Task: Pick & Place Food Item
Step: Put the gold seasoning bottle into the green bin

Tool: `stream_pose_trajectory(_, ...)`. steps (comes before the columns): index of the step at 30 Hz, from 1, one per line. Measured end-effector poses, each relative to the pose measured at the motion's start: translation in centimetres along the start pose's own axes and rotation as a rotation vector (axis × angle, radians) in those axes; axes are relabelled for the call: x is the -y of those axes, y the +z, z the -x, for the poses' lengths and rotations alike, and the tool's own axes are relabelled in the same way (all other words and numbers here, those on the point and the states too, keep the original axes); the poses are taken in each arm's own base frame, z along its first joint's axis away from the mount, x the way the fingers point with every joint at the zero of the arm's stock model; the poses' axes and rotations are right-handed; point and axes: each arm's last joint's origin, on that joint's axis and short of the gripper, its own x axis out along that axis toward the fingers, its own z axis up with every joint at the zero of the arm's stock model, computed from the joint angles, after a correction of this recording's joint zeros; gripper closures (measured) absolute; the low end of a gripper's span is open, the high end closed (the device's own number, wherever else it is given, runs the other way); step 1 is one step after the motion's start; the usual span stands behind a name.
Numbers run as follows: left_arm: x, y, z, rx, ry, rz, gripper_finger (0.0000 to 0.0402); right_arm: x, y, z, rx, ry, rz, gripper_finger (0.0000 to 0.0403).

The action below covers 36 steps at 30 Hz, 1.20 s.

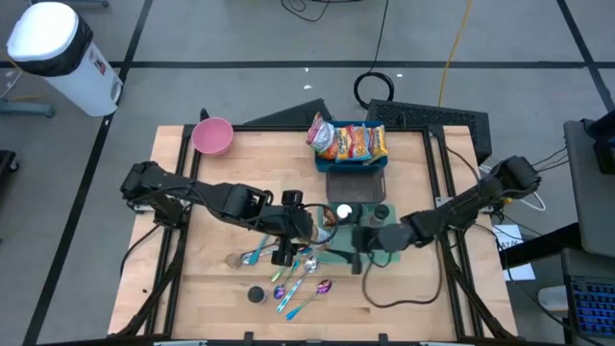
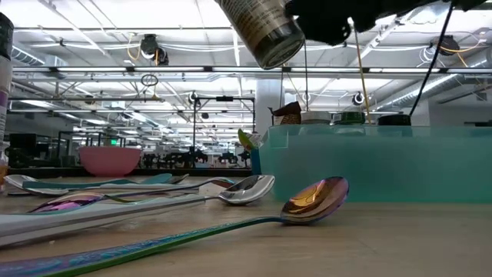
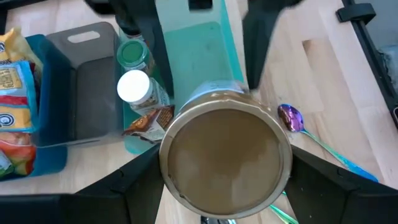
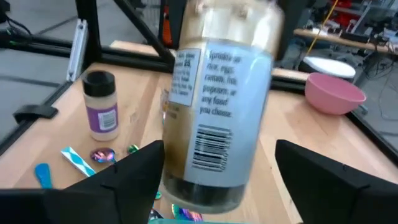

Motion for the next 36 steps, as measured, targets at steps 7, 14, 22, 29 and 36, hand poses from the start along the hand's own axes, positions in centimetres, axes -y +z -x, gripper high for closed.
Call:
stream_pose_trajectory(7,-0.1,0.1,0.0,0.014,0.022,0.000,0.0127,0.3,-0.2,-2.5,-0.030,0.032,-0.013,0.0074)
stream_pose_trajectory(14,-0.2,0.2,0.0,0.021,0.042,-0.012,0.0127,1.2,-0.2,-2.8,-0.043,0.003,-0.050,0.0115)
stream_pose_trajectory(22,-0.5,-0.1,1.9,0.058,0.002,0.021,0.0061,2.3,1.4,-0.2,-0.095,0.006,-0.089,0.0133)
stream_pose_trajectory(29,0.0,-3.0,3.0,0.310,-0.017,-0.024,0.0054,2.0,1.1,3.2,-0.108,-0.040,-0.084,0.0133)
stream_pose_trajectory(36,-0.6,-7.9,0.1,0.713,0.010,0.072,0.0111,2.1,1.8,5.8,0.069,-0.121,-0.092,0.0133)
